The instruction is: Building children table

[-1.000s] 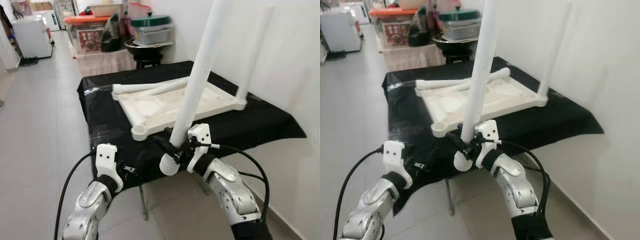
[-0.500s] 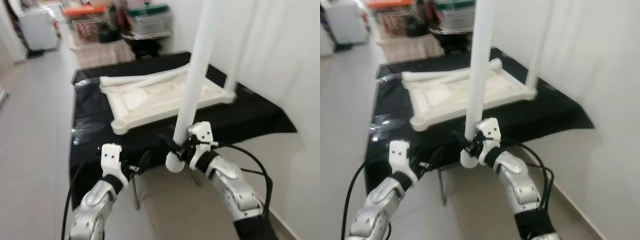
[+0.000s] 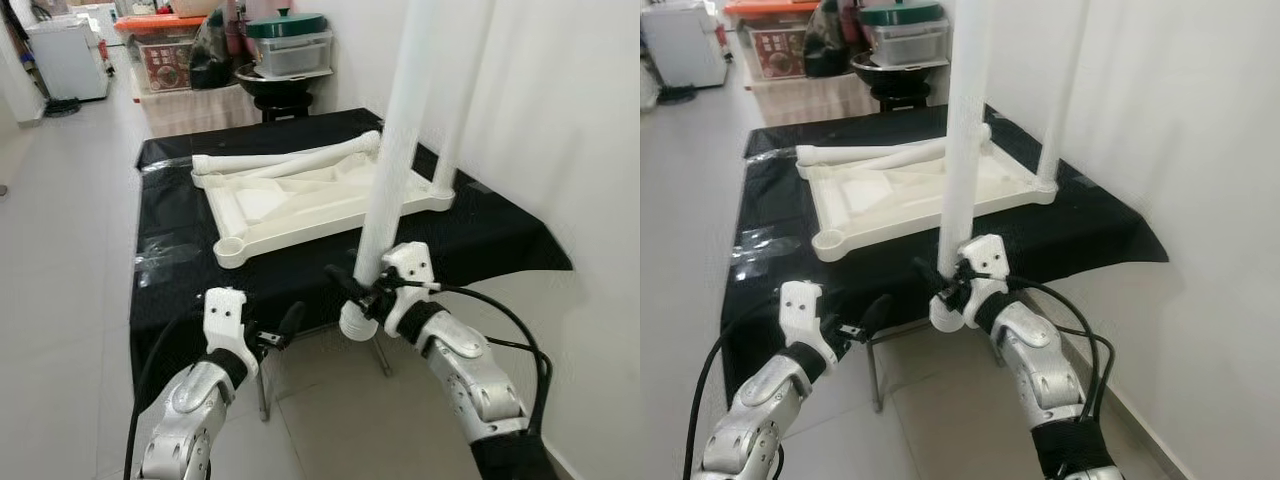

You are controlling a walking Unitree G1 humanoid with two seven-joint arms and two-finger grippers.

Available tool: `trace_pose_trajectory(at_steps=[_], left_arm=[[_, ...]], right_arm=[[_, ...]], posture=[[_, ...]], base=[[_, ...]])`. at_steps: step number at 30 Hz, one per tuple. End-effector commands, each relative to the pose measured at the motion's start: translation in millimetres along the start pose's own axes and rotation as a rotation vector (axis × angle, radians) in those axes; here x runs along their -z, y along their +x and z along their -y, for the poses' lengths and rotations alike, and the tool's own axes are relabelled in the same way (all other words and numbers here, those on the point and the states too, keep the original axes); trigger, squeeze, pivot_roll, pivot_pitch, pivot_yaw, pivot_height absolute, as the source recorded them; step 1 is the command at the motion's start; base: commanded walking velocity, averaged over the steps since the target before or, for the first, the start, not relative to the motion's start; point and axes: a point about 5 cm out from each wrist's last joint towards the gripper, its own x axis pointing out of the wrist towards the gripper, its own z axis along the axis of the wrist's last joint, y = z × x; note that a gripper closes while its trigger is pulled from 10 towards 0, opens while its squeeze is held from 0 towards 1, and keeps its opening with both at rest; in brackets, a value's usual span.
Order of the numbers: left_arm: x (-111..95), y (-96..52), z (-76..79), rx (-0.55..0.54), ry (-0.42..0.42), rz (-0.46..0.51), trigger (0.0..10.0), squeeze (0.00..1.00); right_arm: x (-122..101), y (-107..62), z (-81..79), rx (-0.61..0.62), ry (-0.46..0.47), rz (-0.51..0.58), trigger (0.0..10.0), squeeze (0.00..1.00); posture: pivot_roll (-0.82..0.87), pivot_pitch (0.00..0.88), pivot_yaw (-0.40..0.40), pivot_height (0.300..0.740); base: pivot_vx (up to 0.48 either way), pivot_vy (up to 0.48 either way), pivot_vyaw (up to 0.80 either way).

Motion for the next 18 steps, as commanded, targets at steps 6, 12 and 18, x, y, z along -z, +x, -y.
trace_pose_trajectory(at_steps=[6, 12, 18], left_arm=[[-18, 2.9, 6.7, 0.077, 0.040, 0.038, 10.0, 0.00], [-21, 3.1, 12.6, 0.115, 0.047, 0.044, 10.0, 0.00], [-22, 2.4, 18.5, 0.144, 0.051, 0.040, 10.0, 0.00]], right_arm=[[-16, 5.9, 3.5, 0.020, -0.034, 0.054, 10.0, 0.00], [-19, 6.4, 4.4, 0.023, -0.021, 0.063, 10.0, 0.00], [-21, 7.0, 3.8, 0.019, -0.010, 0.073, 10.0, 0.00]], posture=[[-0.13, 0.042, 0.006, 0.740], [-0.13, 0.044, 0.004, 0.740], [-0.13, 0.050, 0.005, 0.740]], base=[[0.256, 0.000, 0.26], [0.271, 0.000, 0.54], [0.282, 0.000, 0.00]])
